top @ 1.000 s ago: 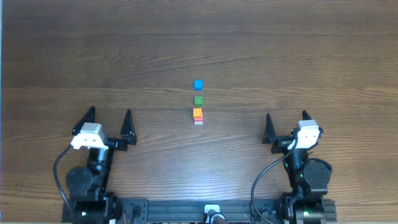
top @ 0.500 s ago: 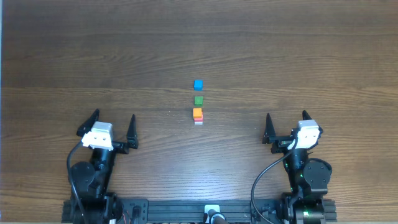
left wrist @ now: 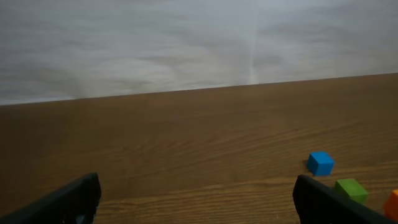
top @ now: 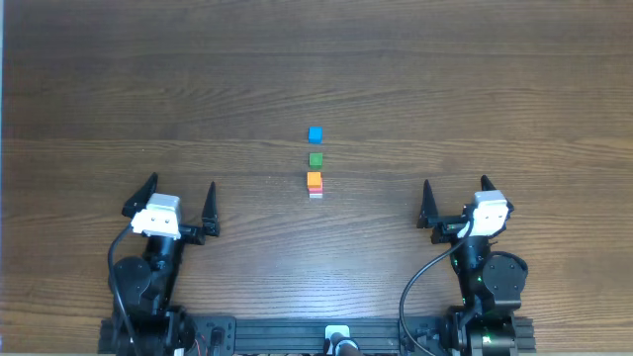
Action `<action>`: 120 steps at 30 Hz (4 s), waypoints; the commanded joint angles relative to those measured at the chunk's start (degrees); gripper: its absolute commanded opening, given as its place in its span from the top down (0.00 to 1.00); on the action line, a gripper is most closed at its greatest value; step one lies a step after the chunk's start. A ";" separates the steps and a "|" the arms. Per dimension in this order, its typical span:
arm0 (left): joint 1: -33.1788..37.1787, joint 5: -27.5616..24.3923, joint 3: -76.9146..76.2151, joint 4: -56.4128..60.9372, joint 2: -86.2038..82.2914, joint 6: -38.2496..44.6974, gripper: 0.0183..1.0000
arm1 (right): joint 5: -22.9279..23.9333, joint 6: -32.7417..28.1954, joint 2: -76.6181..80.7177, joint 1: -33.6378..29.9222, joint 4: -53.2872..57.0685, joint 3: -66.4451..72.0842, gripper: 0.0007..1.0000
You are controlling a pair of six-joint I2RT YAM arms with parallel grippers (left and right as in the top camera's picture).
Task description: Stack Cubes
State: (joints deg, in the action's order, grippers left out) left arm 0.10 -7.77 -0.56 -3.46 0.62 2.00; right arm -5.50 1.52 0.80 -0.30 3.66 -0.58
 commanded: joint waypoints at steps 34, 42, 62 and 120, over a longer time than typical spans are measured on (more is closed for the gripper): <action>0.28 -1.18 0.24 -0.20 -0.24 1.01 0.00 | -11.63 0.96 22.36 0.39 13.64 -36.06 0.01; 0.28 -1.18 0.24 -0.20 -0.24 0.98 0.00 | -9.81 2.71 48.52 7.56 25.70 -59.58 0.01; 0.28 -1.18 0.24 -0.20 -0.24 1.01 0.00 | 10.97 23.96 92.06 37.00 30.08 -79.69 0.01; 0.28 -1.18 0.24 -0.20 -0.24 1.01 0.00 | 18.36 31.41 117.96 39.56 31.69 -79.71 0.01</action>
State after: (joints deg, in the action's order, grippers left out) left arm 0.10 -8.38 -0.56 -3.46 0.62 2.20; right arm 12.01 33.26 117.45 38.89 35.51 -78.98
